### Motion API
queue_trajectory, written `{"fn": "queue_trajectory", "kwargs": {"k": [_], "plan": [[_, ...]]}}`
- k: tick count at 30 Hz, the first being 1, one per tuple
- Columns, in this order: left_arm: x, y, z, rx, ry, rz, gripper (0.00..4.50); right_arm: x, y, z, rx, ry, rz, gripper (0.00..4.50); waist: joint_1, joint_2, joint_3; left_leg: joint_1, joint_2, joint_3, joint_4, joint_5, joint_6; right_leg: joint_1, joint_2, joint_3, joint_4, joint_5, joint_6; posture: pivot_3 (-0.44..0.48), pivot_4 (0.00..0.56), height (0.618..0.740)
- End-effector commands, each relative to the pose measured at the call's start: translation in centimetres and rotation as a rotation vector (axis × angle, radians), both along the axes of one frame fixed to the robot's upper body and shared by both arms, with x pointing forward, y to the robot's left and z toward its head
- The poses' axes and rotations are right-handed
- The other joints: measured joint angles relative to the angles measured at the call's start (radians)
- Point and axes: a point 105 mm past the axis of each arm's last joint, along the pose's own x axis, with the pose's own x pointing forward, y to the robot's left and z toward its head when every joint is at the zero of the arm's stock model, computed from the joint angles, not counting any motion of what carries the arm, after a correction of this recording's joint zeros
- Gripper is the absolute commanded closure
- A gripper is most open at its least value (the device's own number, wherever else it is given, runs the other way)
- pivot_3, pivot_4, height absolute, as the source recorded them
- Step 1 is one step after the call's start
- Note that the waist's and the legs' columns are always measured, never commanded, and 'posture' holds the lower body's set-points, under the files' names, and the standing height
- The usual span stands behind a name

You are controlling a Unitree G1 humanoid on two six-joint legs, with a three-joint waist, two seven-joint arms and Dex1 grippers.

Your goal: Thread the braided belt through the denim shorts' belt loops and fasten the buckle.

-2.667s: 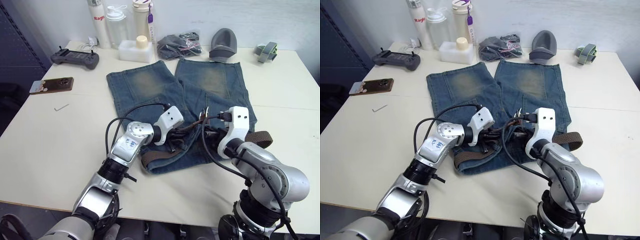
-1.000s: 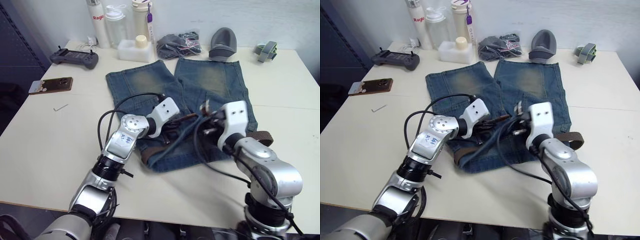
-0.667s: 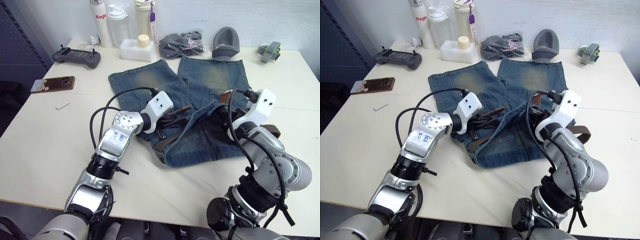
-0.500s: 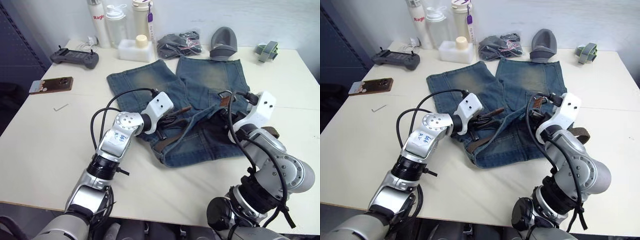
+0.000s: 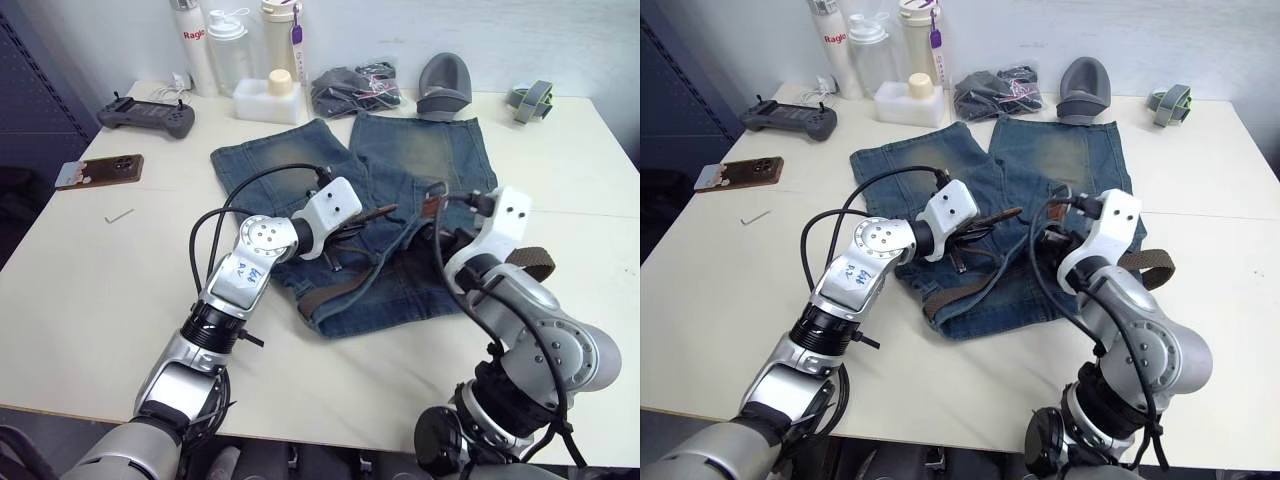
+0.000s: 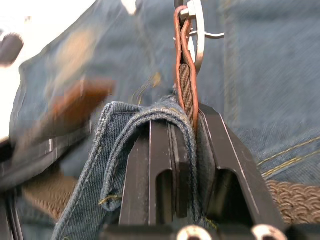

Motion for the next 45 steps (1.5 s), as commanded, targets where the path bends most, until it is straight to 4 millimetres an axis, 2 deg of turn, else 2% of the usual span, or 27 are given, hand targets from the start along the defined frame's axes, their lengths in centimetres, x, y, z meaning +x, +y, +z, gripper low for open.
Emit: {"fn": "queue_trajectory", "kwargs": {"k": [1,5,11,16,21,25,33,45], "plan": [[0.0,-0.2,1.5,-0.001,-0.086,-0.007,4.50,-1.1,2.3,0.9,-0.044,-0.074,0.123,4.47,-0.009,0.000,0.000,0.000,0.000,0.000,0.000,0.000,0.000,0.000,0.000,0.000,0.000,0.000,0.000,0.000,0.150,0.656],[-0.1,-0.3,1.6,0.010,-0.101,-0.013,4.50,-1.4,2.6,0.3,-0.122,-0.075,0.159,4.47,-0.010,0.000,0.000,0.000,0.000,0.000,0.000,0.001,0.000,0.000,0.000,0.000,0.001,0.000,0.000,0.000,0.150,0.656],[-0.7,-0.7,0.6,0.053,-0.083,-0.055,4.50,-1.4,3.0,0.7,-0.158,-0.115,0.182,4.47,-0.009,0.000,0.000,0.000,0.000,0.000,0.000,0.001,0.000,0.000,0.000,0.000,0.000,0.000,0.000,0.000,0.150,0.656],[-1.0,-0.6,0.0,0.078,-0.072,-0.067,4.50,-1.1,2.4,1.3,-0.144,-0.146,0.140,4.47,-0.009,0.000,0.000,0.000,0.000,0.000,0.000,0.001,0.000,0.000,0.000,0.000,0.000,0.000,0.000,0.000,0.150,0.656],[-0.9,-0.3,-0.1,0.090,-0.072,-0.066,4.50,-0.7,0.7,1.5,-0.201,-0.168,0.079,4.47,-0.007,0.000,0.000,0.000,0.000,0.000,0.000,0.001,0.000,0.000,0.000,0.000,0.000,0.000,0.000,0.000,0.150,0.656],[-0.9,-0.3,-0.1,0.092,-0.072,-0.067,4.50,-0.7,0.9,1.6,-0.254,-0.191,0.101,4.47,-0.007,0.000,0.000,0.000,0.000,-0.001,0.000,0.001,0.000,0.000,0.000,0.000,0.000,0.000,0.000,0.000,0.150,0.656],[-0.7,-0.4,0.1,0.084,-0.073,-0.063,4.50,-1.7,2.2,0.1,-0.464,-0.212,0.222,4.47,-0.007,0.000,0.000,0.000,0.000,-0.001,0.000,0.001,0.001,0.000,0.000,-0.001,-0.001,0.000,0.000,0.000,0.150,0.656],[-0.5,0.0,0.2,0.086,-0.073,-0.051,4.50,-2.0,1.1,-1.4,-0.573,-0.213,0.223,4.47,-0.006,-0.001,0.001,0.000,0.000,-0.001,0.000,0.001,0.001,0.001,0.000,-0.001,-0.001,0.000,0.000,0.000,0.150,0.656]]}}
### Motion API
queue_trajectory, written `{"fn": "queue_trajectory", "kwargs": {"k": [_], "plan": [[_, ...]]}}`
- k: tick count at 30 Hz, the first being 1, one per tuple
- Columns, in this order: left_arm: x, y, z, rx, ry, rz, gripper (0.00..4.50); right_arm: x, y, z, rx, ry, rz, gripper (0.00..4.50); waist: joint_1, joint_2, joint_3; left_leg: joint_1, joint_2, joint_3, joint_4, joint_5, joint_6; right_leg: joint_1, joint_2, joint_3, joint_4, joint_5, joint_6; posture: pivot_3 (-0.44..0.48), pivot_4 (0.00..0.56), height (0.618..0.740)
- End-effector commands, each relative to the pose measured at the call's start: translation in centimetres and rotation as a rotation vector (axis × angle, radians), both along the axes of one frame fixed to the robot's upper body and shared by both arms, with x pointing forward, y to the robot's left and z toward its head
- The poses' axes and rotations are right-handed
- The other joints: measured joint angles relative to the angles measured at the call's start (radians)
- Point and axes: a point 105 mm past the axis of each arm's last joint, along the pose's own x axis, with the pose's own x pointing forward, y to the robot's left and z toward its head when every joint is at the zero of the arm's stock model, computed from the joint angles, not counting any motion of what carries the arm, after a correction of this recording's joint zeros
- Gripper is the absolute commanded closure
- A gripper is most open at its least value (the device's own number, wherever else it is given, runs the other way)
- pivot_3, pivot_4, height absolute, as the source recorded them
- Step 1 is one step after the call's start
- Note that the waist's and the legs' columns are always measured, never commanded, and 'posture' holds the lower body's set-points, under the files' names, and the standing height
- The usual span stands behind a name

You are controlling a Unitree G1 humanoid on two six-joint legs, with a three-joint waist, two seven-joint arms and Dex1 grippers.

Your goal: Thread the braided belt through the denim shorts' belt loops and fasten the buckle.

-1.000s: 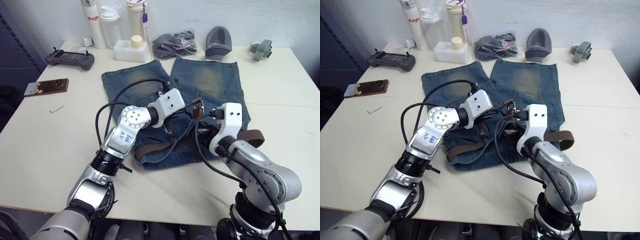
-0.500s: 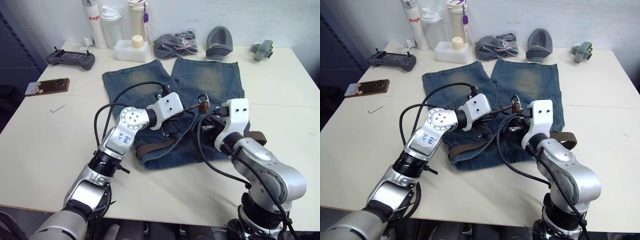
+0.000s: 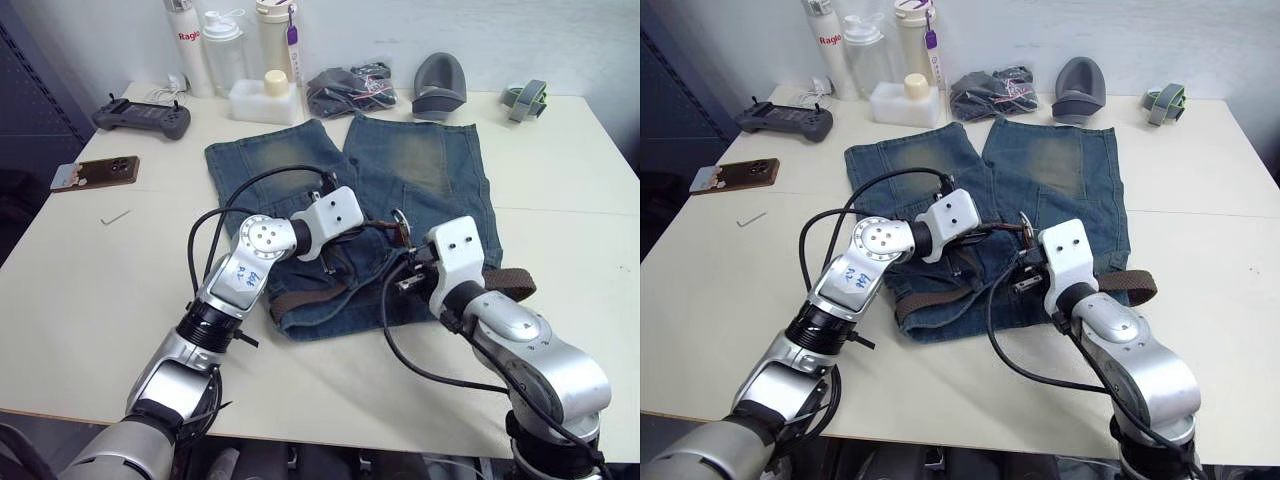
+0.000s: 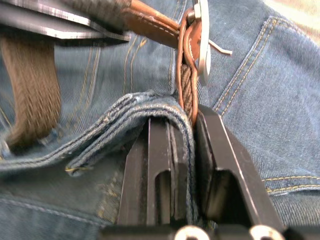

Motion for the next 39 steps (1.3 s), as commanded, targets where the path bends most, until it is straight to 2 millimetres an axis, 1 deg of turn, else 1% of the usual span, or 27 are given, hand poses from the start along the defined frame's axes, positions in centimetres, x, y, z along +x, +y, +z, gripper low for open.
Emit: {"fn": "queue_trajectory", "kwargs": {"k": [1,4,10,17,20,24,28,29,31,33,34,35,37,39], "plan": [[-0.4,-0.4,1.6,-0.023,-0.058,-0.024,4.50,-0.5,0.3,0.6,-0.019,-0.049,0.038,4.47,0.000,0.000,0.000,0.000,0.000,0.000,0.000,0.000,0.000,0.000,0.000,0.000,0.000,0.000,0.000,0.000,0.150,0.656],[-0.2,-0.2,1.6,-0.023,-0.059,-0.019,4.50,-0.4,-0.3,0.4,-0.024,-0.049,0.011,4.47,0.000,0.000,0.000,0.000,0.000,0.000,0.000,0.000,0.000,0.000,0.000,0.000,0.000,0.000,0.000,0.000,0.150,0.656],[-0.2,-0.2,1.5,-0.023,-0.056,-0.020,4.50,-0.4,-0.7,0.5,-0.041,-0.063,0.010,4.47,0.000,0.000,0.000,0.000,0.000,0.000,0.000,0.000,0.000,0.000,0.000,0.000,0.000,0.000,0.000,0.000,0.150,0.656],[-0.9,-1.3,1.0,-0.029,-0.032,-0.057,4.50,-0.5,0.6,1.0,-0.110,-0.110,0.088,4.47,0.001,0.000,0.000,0.000,0.000,0.000,0.000,0.000,0.000,0.000,0.000,0.000,0.000,0.000,0.000,0.000,0.150,0.656],[-1.2,-1.9,0.6,-0.026,-0.022,-0.075,4.50,-0.7,1.3,1.3,-0.174,-0.148,0.145,4.47,0.001,0.000,0.000,0.000,0.000,0.000,0.000,0.000,0.000,0.000,0.000,0.000,0.000,0.000,0.000,0.000,0.150,0.656],[-1.1,-2.4,0.8,-0.029,-0.026,-0.087,4.50,-1.2,1.6,0.7,-0.291,-0.167,0.222,4.47,0.001,0.000,0.000,0.000,0.000,0.000,0.001,0.000,0.000,0.000,0.000,0.000,0.000,0.000,0.000,0.000,0.150,0.656],[-1.3,-2.9,0.8,-0.023,-0.032,-0.112,4.50,-1.6,1.1,-0.6,-0.417,-0.162,0.281,4.47,0.001,-0.001,0.000,0.000,0.000,0.000,0.001,0.000,0.000,0.001,0.000,-0.001,0.000,0.000,0.000,0.000,0.150,0.656],[-1.3,-2.9,0.8,-0.022,-0.031,-0.118,4.50,-1.4,0.8,-0.8,-0.436,-0.165,0.274,4.47,0.003,-0.001,0.001,0.000,0.000,-0.001,0.001,0.000,0.000,0.001,0.000,-0.001,0.000,0.000,0.000,0.000,0.150,0.656],[-1.5,-3.0,0.6,-0.018,-0.026,-0.126,4.50,-1.0,-0.1,-0.3,-0.407,-0.179,0.231,4.47,0.004,-0.002,0.001,0.000,0.000,-0.001,0.001,0.000,0.000,0.001,0.000,-0.001,-0.001,0.000,0.000,0.000,0.150,0.656],[-1.5,-2.8,0.3,-0.015,-0.021,-0.127,4.50,-0.9,-0.4,0.5,-0.360,-0.190,0.238,3.50,0.003,-0.002,0.001,0.000,0.000,-0.001,0.001,0.000,0.000,0.001,0.000,-0.001,0.000,0.000,0.000,0.000,0.150,0.656],[-1.5,-2.8,0.2,-0.014,-0.018,-0.127,4.50,-1.2,-0.2,0.7,-0.349,-0.192,0.281,3.10,0.005,-0.002,0.001,0.000,0.000,-0.001,0.001,0.000,0.000,0.001,0.000,-0.001,0.000,0.000,0.000,0.000,0.150,0.656],[-1.5,-2.8,0.0,-0.013,-0.014,-0.127,4.50,-1.8,-0.1,0.7,-0.401,-0.195,0.348,2.51,0.006,-0.002,0.001,0.000,0.000,-0.001,0.001,0.000,0.000,0.001,0.000,-0.002,0.000,0.000,0.000,0.000,0.150,0.656],[-1.5,-2.7,-0.2,-0.020,-0.002,-0.125,4.50,-2.1,-1.7,1.3,-0.556,-0.230,0.398,1.69,0.014,-0.001,0.001,0.000,0.000,-0.001,0.002,0.000,0.000,0.002,0.000,-0.002,-0.001,0.000,0.000,0.000,0.150,0.656],[-1.5,-2.7,-0.2,-0.044,0.017,-0.120,4.50,-2.1,-3.9,2.6,-0.628,-0.236,0.395,0.79,0.023,-0.002,0.002,0.000,0.000,-0.001,0.002,-0.001,0.001,0.002,0.000,-0.002,-0.002,0.000,0.000,0.000,0.150,0.656]]}}
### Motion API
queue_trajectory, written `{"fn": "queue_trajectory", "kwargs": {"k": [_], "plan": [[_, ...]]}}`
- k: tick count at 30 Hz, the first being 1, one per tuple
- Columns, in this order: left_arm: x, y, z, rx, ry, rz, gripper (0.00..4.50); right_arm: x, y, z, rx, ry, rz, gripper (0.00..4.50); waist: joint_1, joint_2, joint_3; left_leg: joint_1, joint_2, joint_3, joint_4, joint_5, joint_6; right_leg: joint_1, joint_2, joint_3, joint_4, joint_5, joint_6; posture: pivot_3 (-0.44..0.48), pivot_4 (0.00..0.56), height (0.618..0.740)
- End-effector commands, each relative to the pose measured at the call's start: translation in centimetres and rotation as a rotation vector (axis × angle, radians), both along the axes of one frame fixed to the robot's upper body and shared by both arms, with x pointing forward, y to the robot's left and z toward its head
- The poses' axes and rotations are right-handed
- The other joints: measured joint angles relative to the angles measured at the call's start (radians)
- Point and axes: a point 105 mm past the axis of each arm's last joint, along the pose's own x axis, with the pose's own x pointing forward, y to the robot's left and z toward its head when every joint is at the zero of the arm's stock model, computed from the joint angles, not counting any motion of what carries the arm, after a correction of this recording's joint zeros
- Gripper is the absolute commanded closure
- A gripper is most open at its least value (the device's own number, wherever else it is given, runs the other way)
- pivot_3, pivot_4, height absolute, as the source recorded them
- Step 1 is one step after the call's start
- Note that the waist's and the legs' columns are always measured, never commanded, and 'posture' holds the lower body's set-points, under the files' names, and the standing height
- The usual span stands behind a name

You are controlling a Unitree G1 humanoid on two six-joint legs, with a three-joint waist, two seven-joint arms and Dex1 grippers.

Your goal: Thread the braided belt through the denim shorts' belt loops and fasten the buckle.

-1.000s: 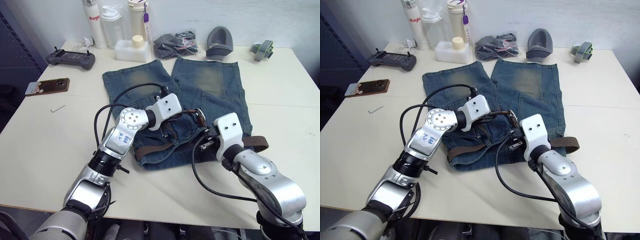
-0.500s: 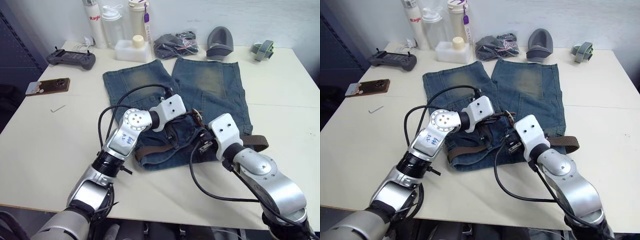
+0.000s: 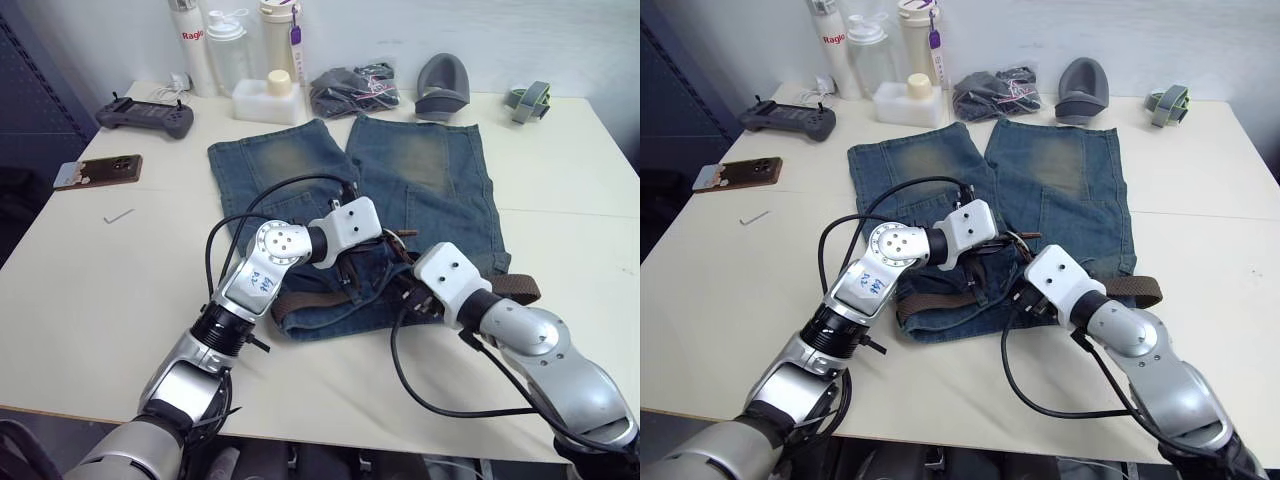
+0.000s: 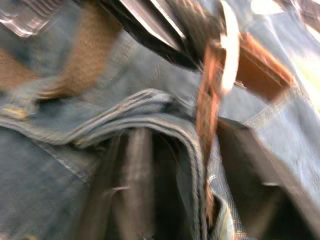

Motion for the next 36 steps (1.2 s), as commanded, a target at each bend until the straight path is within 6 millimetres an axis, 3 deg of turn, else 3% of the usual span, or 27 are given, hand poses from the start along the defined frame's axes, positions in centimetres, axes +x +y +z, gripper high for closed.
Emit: {"fn": "queue_trajectory", "kwargs": {"k": [1,2,6,10,21,24,31,32,35,36], "plan": [[-0.2,-0.2,0.4,-0.042,0.006,-0.006,4.50,0.0,-3.2,4.0,-0.120,-0.121,0.029,0.25,0.006,-0.001,0.000,0.000,0.000,0.000,0.000,0.000,0.000,0.001,0.000,0.000,-0.001,0.000,0.000,0.000,0.150,0.656],[-0.2,-0.2,0.3,-0.043,0.008,-0.006,4.50,0.1,-4.0,4.8,-0.149,-0.140,0.023,0.03,0.006,-0.001,0.001,0.000,0.000,0.000,0.000,0.000,0.001,0.002,0.000,-0.001,-0.002,0.000,0.000,0.000,0.150,0.656],[-0.3,-0.7,0.5,-0.042,-0.004,-0.023,4.50,1.2,-5.0,7.2,-0.198,-0.227,0.023,0.03,0.006,-0.002,0.001,0.001,0.000,-0.001,0.000,0.000,0.001,0.003,0.000,-0.002,-0.002,0.000,0.000,0.000,0.150,0.656],[-0.3,-1.3,1.0,-0.057,-0.024,-0.037,4.50,2.3,-4.6,7.2,-0.301,-0.272,0.070,0.03,0.009,-0.002,0.001,0.001,0.000,-0.001,0.000,0.000,0.000,0.003,0.000,-0.002,-0.002,0.000,0.000,0.000,0.150,0.656],[-0.6,-3.2,1.7,-0.085,-0.057,-0.076,4.50,4.2,-2.8,6.5,-0.386,-0.308,0.193,0.03,0.009,-0.002,0.001,0.001,0.000,-0.001,0.000,0.000,0.000,0.003,0.000,-0.002,-0.002,0.000,0.000,0.000,0.150,0.656],[-0.7,-3.6,1.8,-0.082,-0.066,-0.089,4.50,4.4,-2.2,6.7,-0.389,-0.318,0.218,0.85,0.010,-0.002,0.001,0.001,0.000,-0.001,0.001,0.000,0.000,0.003,0.000,-0.002,-0.002,0.000,0.000,0.000,0.150,0.656],[-0.5,-3.5,1.9,-0.083,-0.072,-0.082,4.50,4.3,-1.9,6.7,-0.393,-0.307,0.248,4.22,0.010,-0.002,0.001,0.001,0.000,-0.001,0.001,0.000,0.000,0.003,0.000,-0.002,-0.002,0.000,0.001,0.000,0.150,0.656],[-0.5,-3.4,1.9,-0.084,-0.072,-0.076,4.50,4.3,-1.8,6.7,-0.391,-0.307,0.251,4.45,0.009,-0.002,0.001,0.001,0.000,-0.001,0.001,0.000,0.000,0.003,0.000,-0.002,-0.002,0.000,0.001,0.000,0.150,0.656],[-0.2,-3.0,2.1,-0.109,-0.062,-0.059,4.50,4.3,-1.7,6.6,-0.397,-0.307,0.260,4.45,0.009,-0.002,0.001,0.001,0.000,-0.001,0.001,0.000,0.000,0.003,0.000,-0.002,-0.002,0.000,0.001,0.000,0.150,0.656],[0.0,-2.8,2.4,-0.126,-0.054,-0.045,4.05,4.3,-1.8,6.5,-0.402,-0.305,0.259,4.48,0.009,-0.002,0.001,0.001,0.000,-0.001,0.001,0.000,0.000,0.003,0.000,-0.002,-0.002,0.000,0.001,0.000,0.150,0.656]]}}
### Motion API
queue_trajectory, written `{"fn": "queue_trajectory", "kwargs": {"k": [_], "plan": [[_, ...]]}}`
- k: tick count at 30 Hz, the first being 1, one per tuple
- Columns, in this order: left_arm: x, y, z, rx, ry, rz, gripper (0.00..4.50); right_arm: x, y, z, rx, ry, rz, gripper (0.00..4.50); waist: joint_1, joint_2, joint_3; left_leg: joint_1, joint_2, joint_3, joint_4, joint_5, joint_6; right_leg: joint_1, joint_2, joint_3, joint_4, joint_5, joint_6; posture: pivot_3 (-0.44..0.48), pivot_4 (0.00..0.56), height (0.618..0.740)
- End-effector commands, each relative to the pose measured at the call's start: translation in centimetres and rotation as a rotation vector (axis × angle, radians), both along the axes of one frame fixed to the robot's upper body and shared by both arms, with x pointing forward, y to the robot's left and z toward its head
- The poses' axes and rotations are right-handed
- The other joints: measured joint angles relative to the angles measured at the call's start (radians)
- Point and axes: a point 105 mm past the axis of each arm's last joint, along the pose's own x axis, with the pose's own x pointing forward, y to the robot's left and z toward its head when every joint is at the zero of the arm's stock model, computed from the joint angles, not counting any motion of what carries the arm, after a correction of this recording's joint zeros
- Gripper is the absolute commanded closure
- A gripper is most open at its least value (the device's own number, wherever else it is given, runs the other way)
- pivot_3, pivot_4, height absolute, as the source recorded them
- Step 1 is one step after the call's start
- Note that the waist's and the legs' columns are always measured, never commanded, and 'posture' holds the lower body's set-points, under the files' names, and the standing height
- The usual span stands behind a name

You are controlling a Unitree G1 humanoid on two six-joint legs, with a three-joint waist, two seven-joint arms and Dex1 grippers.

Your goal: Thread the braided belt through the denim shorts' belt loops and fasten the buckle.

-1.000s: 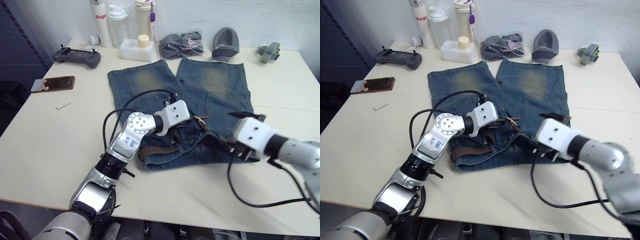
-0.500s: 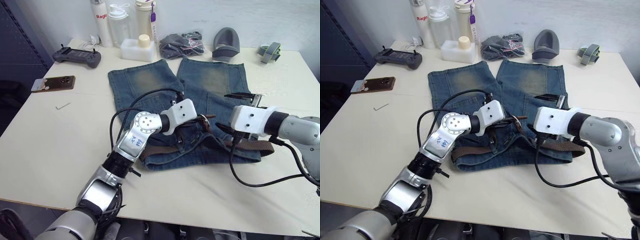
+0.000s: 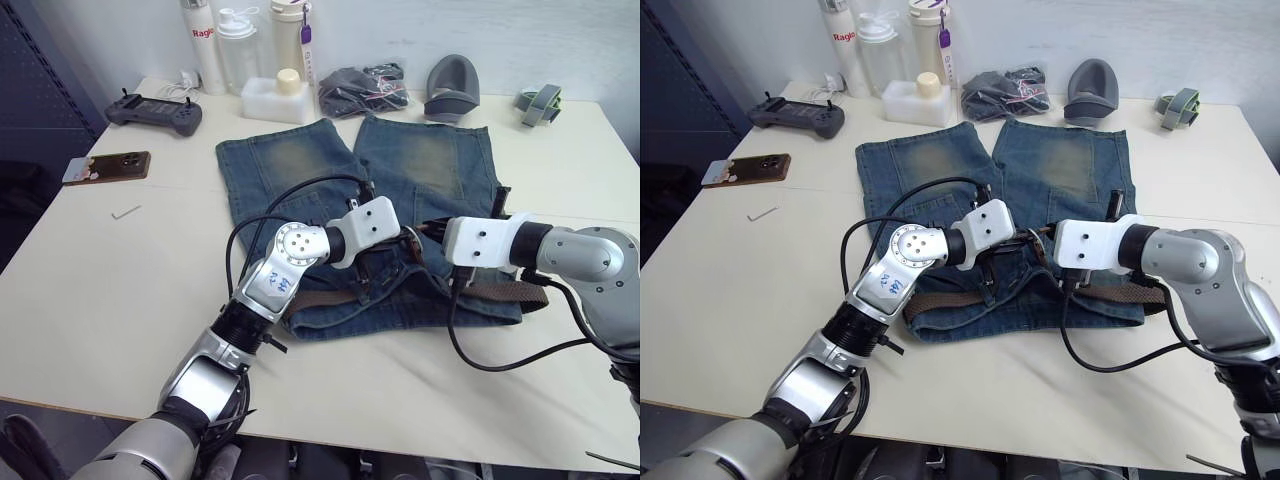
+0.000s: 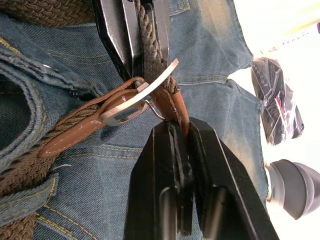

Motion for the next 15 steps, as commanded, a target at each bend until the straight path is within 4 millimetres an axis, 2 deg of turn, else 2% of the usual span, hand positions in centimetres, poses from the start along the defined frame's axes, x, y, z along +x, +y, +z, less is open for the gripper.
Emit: {"fn": "queue_trajectory", "kwargs": {"k": [1,5,9,12,15], "plan": [[-0.1,0.0,2.5,-0.098,-0.008,-0.009,3.55,-0.2,0.3,1.2,-0.019,-0.057,0.033,4.50,0.000,0.000,0.000,0.000,0.000,0.000,0.000,0.000,0.000,0.000,0.000,0.000,0.000,0.000,0.000,0.000,0.150,0.656],[-0.2,2.0,3.1,-0.143,0.070,-0.028,1.91,0.0,-1.7,1.3,-0.085,-0.085,0.002,4.50,-0.001,0.000,0.000,0.000,0.000,0.000,0.000,0.000,0.000,0.000,0.000,0.000,0.000,0.000,0.000,0.000,0.150,0.656],[0.3,5.0,3.4,-0.216,0.182,-0.010,0.11,0.2,-4.8,2.6,-0.172,-0.137,-0.053,4.50,-0.002,0.000,0.000,0.000,0.000,0.000,0.000,0.000,0.000,0.000,0.000,0.000,0.000,0.000,0.000,0.000,0.150,0.656],[-0.1,5.9,3.6,-0.230,0.223,-0.025,0.02,0.1,-6.5,4.4,-0.216,-0.181,-0.078,4.50,-0.003,0.000,0.000,0.000,0.000,0.001,0.000,0.000,0.000,0.000,0.000,0.000,0.001,0.000,0.000,0.000,0.150,0.656],[-0.8,5.3,4.3,-0.261,0.248,-0.073,0.02,0.2,-6.9,5.5,-0.237,-0.206,-0.079,4.50,-0.002,0.000,0.000,0.000,0.000,0.000,0.001,0.000,0.000,0.000,0.000,0.000,0.001,0.000,0.000,0.000,0.150,0.656]]}}
